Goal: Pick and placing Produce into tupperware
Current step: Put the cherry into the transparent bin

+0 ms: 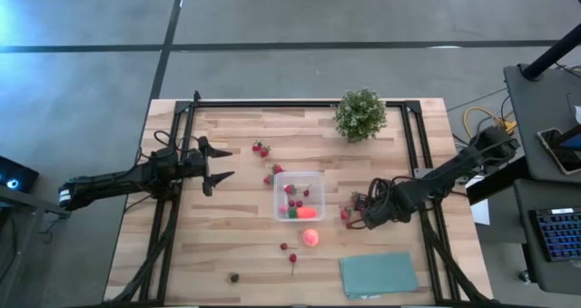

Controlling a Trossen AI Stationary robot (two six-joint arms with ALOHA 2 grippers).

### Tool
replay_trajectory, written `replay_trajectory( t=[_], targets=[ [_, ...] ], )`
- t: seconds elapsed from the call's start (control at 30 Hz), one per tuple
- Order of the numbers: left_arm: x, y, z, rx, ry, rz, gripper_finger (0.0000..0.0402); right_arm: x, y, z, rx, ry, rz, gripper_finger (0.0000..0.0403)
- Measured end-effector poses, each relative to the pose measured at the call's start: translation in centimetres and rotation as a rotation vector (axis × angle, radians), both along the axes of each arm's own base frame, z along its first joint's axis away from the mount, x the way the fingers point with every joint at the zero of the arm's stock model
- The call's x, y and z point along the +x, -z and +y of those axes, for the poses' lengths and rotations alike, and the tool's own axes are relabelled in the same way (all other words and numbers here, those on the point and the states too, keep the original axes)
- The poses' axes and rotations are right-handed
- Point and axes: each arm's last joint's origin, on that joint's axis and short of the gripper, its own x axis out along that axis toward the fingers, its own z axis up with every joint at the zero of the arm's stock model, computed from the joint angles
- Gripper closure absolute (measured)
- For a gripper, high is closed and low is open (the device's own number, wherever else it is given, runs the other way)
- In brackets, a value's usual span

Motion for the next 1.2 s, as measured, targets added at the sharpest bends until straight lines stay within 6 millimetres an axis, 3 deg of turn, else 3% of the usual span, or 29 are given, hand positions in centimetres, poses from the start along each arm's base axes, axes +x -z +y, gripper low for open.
replay_trajectory(
  t=[1.2],
  targets=[
    [0.0,-0.01,0.0,0.0,0.0,0.0,0.0119,0.39,0.72,0.23,0.001,-0.003,0.002,0.0335]
  ],
)
